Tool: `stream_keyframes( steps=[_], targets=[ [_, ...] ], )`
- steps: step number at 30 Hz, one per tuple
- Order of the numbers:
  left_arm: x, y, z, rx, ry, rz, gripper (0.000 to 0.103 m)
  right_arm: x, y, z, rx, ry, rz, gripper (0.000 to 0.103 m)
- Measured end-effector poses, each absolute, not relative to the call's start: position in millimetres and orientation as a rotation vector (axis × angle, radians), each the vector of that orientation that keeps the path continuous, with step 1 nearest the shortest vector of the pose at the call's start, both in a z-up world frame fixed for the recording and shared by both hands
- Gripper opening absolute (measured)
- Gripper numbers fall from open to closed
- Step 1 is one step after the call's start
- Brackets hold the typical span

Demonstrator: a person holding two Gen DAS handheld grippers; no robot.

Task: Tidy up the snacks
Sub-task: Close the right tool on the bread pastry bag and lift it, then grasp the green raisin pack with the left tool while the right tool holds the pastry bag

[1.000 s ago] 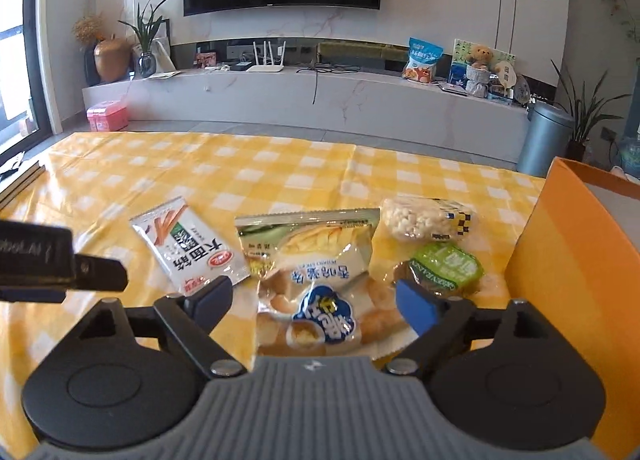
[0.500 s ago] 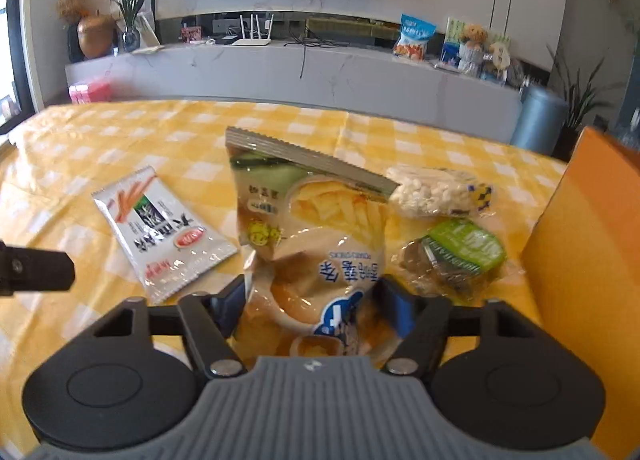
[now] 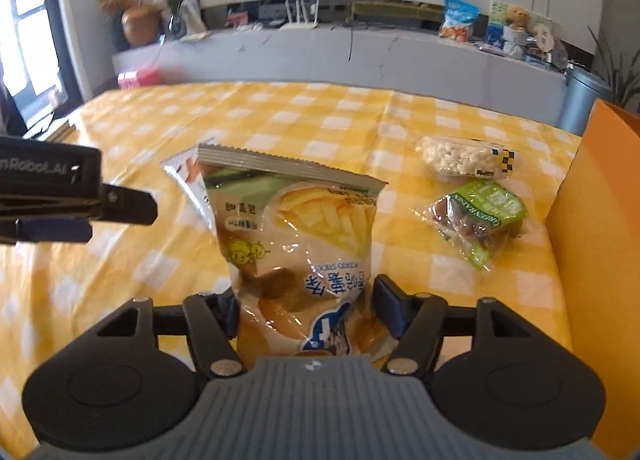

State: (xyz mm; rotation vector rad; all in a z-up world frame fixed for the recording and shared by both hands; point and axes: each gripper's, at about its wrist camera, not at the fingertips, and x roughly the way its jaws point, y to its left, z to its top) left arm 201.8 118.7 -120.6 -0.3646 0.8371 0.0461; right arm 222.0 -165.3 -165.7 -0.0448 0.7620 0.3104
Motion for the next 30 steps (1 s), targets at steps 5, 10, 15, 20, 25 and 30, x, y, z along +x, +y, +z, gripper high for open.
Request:
stream_keyframes(
  steps=[5, 10, 15, 20, 25, 30],
  targets=[
    [198.8, 115.6, -112.7, -0.337, 0.829, 0.034, 0.090, 219.1, -167.5, -166.7, -0.012, 0.727, 0.308, 0.061],
    [187.5, 110.4, -93.7, -0.307, 0.782, 0.021, 0.090, 219.2, -173.6, -160.6, 0.041, 0.727, 0.293, 0.047],
    [176.8, 102.2, -80.1, -0.285, 0.760, -0.017, 0.090, 207.8, -184.7, -147.3, 0.093, 0.740, 0.245, 0.047],
    [176.0, 80.6, -65.8, -0.238, 0.753, -0.095, 0.090, 187.0, -185.6, -144.2, -0.042, 0.758, 0.154, 0.047],
    [177.4, 40.6, -51.4, -0.034, 0.727, -0.161, 0.091, 195.2, -183.8, -146.7, -0.192, 0.750, 0.029, 0.047],
    [205.9, 8.3, -47.6, 0.046, 0.773, -0.205, 0.091, 207.5, -201.0, -157.1, -0.081, 0.834, 0.011, 0.047]
  ],
)
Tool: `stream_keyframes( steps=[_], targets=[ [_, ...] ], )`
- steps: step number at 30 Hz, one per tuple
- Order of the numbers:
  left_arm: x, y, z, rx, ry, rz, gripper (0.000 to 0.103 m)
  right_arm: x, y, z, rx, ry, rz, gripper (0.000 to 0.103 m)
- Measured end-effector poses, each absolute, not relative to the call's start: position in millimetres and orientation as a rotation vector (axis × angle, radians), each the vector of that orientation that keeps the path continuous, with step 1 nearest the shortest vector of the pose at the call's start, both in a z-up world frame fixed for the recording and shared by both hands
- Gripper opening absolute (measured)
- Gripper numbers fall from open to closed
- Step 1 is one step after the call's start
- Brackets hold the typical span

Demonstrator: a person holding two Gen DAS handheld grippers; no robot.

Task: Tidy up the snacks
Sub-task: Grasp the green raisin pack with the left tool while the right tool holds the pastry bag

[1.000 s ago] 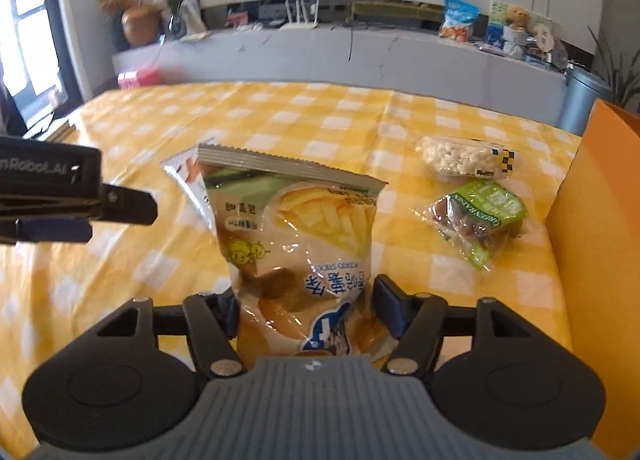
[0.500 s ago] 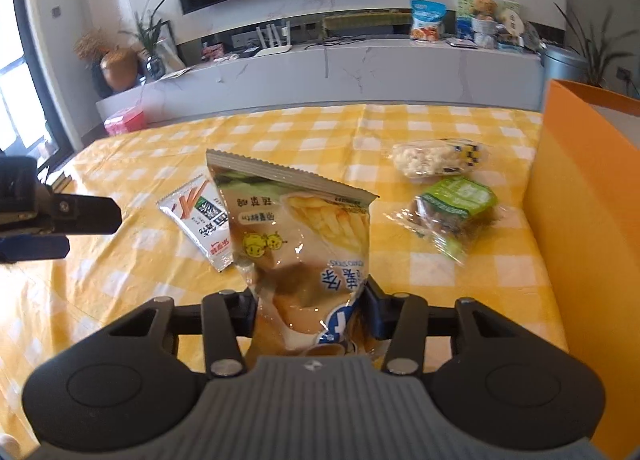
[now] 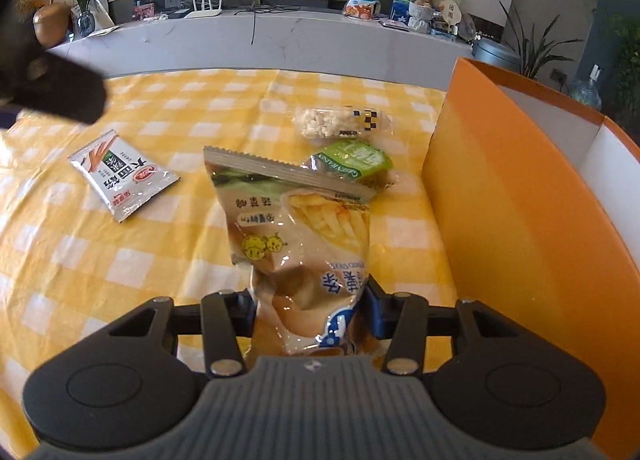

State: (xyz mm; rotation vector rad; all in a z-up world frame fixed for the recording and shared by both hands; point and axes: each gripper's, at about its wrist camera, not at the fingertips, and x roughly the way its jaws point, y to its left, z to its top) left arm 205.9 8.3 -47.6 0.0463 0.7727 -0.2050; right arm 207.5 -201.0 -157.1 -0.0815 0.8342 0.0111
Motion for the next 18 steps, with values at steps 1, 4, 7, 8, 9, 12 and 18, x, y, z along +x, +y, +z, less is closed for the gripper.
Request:
stream_keyframes(
  steps=[1, 4, 7, 8, 9, 12, 18],
  targets=[
    [214.3, 0.9, -48.5, 0.054, 0.787, -0.230, 0.091, 206.7, -199.6, -157.3, -0.078, 0.836, 0.014, 0.047],
    [239.7, -26.0, -56.1, 0.102, 0.862, -0.314, 0.091, 210.4, -205.5, -163.8, -0.028, 0.837, 0.022, 0.049],
    [264.9, -51.4, -60.4, 0.189, 0.937, -0.400, 0.091, 215.9, -206.8, -163.7, -0.015, 0.841, 0.027, 0.049],
    [273.0, -58.6, -61.3, 0.200, 0.955, -0.423, 0.091, 212.9, -205.6, -163.4, -0.009, 0.840, 0.026, 0.049],
    [279.6, -64.7, -63.0, 0.206, 0.971, -0.447, 0.091, 213.7, -205.8, -163.8, -0.005, 0.839, 0.027, 0.049],
    [301.3, -82.3, -75.0, 0.217, 1.044, -0.473, 0.091, 215.4, -209.2, -163.9, 0.018, 0.838, 0.028, 0.049],
    [323.4, -103.6, -97.3, 0.232, 1.092, -0.488, 0.089, 220.6, -219.5, -164.8, 0.107, 0.826, 0.030, 0.049]
  ],
)
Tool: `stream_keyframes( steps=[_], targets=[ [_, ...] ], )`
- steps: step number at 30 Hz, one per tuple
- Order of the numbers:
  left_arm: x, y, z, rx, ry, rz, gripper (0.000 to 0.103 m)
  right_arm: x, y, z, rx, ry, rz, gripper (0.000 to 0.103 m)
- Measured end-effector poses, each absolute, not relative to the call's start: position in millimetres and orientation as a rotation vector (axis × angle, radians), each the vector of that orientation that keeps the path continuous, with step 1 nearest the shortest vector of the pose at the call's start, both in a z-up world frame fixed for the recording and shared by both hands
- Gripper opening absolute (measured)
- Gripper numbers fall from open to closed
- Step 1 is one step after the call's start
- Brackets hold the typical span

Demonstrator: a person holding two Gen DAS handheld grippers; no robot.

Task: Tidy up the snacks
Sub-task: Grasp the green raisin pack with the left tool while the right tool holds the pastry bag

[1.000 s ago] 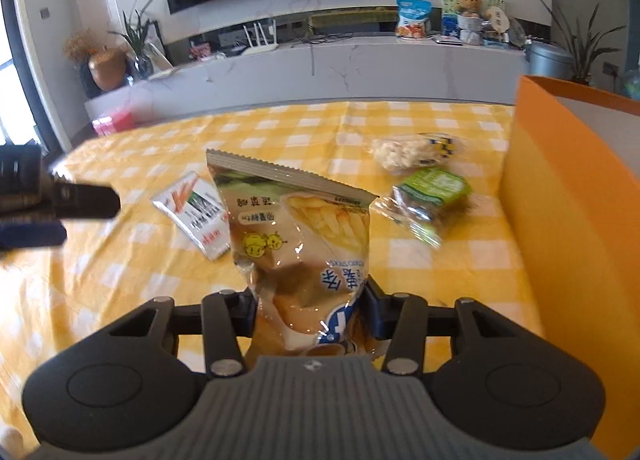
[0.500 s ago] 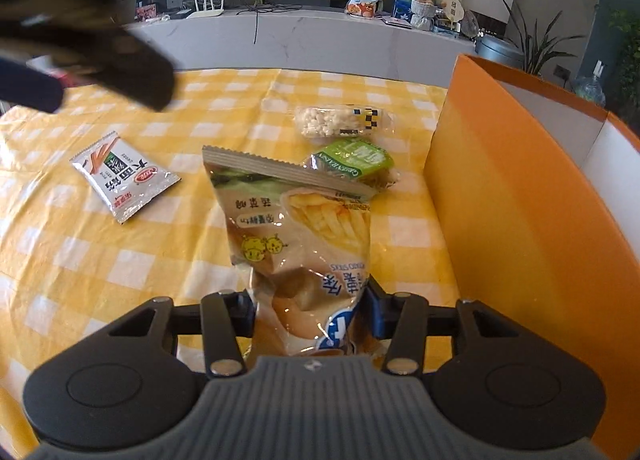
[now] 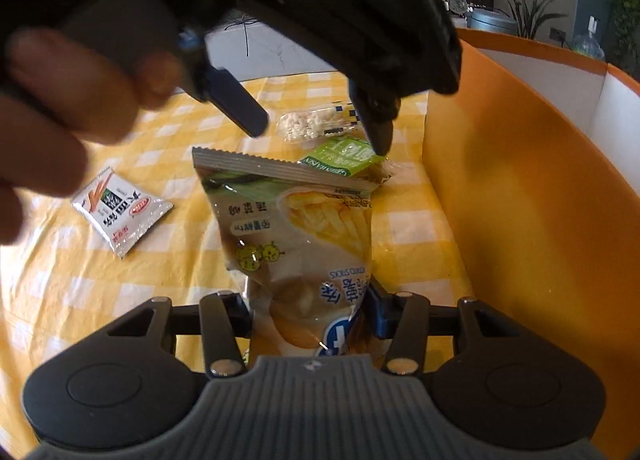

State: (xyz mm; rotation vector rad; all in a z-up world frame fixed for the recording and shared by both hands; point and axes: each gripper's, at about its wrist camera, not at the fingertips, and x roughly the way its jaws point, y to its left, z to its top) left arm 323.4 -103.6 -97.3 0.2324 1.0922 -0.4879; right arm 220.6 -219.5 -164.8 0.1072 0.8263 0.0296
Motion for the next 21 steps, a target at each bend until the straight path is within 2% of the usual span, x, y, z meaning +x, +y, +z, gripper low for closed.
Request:
stream_keyframes(
  steps=[13, 16, 19, 21],
  targets=[
    [354.1, -119.0, -126.0, 0.252, 1.235, -0.383, 0.089, 215.6, -222.3, -169.2, 0.129, 0.801, 0.011, 0.049],
    [357.4, -122.2, -133.8, 0.256, 1.271, -0.334, 0.074, 217.0, -222.8, -169.0, 0.133, 0.800, 0.009, 0.049],
    [353.9, -120.2, -132.3, 0.237, 1.240, -0.346, 0.065, 216.0, -222.9, -167.8, 0.132, 0.799, 0.011, 0.049],
    [349.8, -116.1, -130.4, 0.220, 1.225, -0.348, 0.065, 214.1, -219.9, -166.9, 0.116, 0.796, 0.010, 0.048]
  ],
)
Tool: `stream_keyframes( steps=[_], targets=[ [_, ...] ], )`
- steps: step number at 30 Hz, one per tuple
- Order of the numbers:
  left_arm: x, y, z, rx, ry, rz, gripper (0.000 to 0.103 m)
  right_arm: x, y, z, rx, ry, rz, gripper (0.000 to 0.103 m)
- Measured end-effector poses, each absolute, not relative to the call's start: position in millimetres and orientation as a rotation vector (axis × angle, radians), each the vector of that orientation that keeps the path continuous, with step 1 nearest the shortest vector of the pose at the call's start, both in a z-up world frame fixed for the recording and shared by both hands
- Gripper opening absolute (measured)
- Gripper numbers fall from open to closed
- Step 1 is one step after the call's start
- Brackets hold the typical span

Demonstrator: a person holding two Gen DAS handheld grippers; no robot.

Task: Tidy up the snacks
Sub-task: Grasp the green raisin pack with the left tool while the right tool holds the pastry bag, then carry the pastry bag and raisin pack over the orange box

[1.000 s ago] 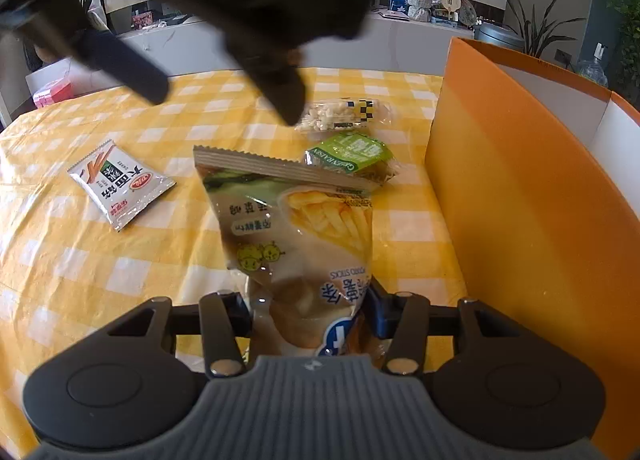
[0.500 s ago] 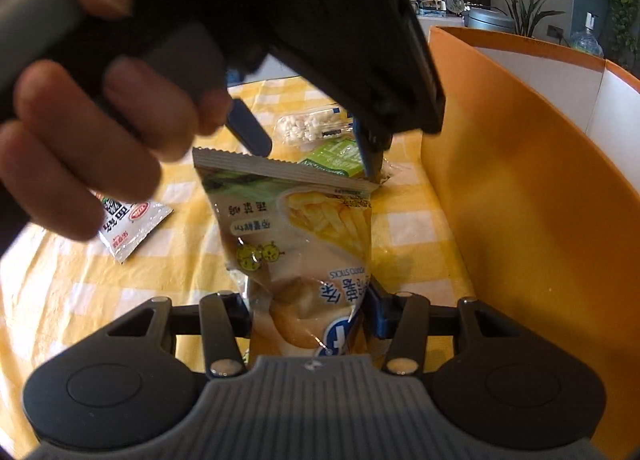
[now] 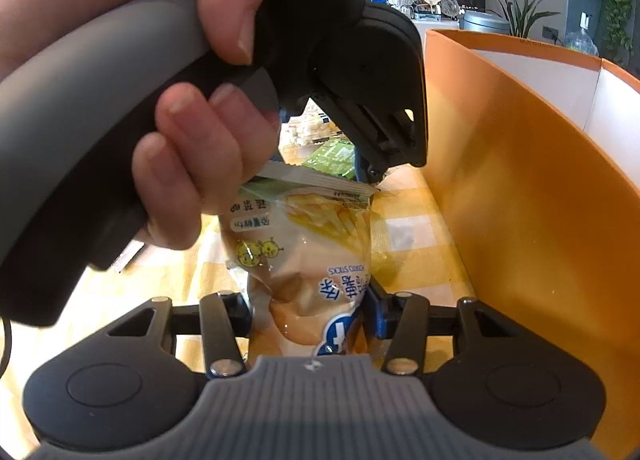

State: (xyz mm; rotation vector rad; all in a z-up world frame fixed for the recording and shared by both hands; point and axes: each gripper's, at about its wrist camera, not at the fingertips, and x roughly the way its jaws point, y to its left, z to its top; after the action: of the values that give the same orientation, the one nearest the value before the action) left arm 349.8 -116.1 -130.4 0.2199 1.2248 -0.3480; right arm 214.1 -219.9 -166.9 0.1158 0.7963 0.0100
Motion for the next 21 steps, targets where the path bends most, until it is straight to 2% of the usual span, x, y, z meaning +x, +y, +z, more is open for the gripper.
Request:
stream_keyframes(
  steps=[14, 21],
  targets=[
    [287.9, -68.8, -83.0, 0.056, 0.929, -0.308, 0.061, 200.9, -195.9, -160.7, -0.060, 0.749, 0.010, 0.046],
    [265.2, -51.1, -37.5, -0.071, 0.760, -0.357, 0.061, 194.2, -206.6, -143.6, 0.025, 0.729, 0.039, 0.044]
  ],
)
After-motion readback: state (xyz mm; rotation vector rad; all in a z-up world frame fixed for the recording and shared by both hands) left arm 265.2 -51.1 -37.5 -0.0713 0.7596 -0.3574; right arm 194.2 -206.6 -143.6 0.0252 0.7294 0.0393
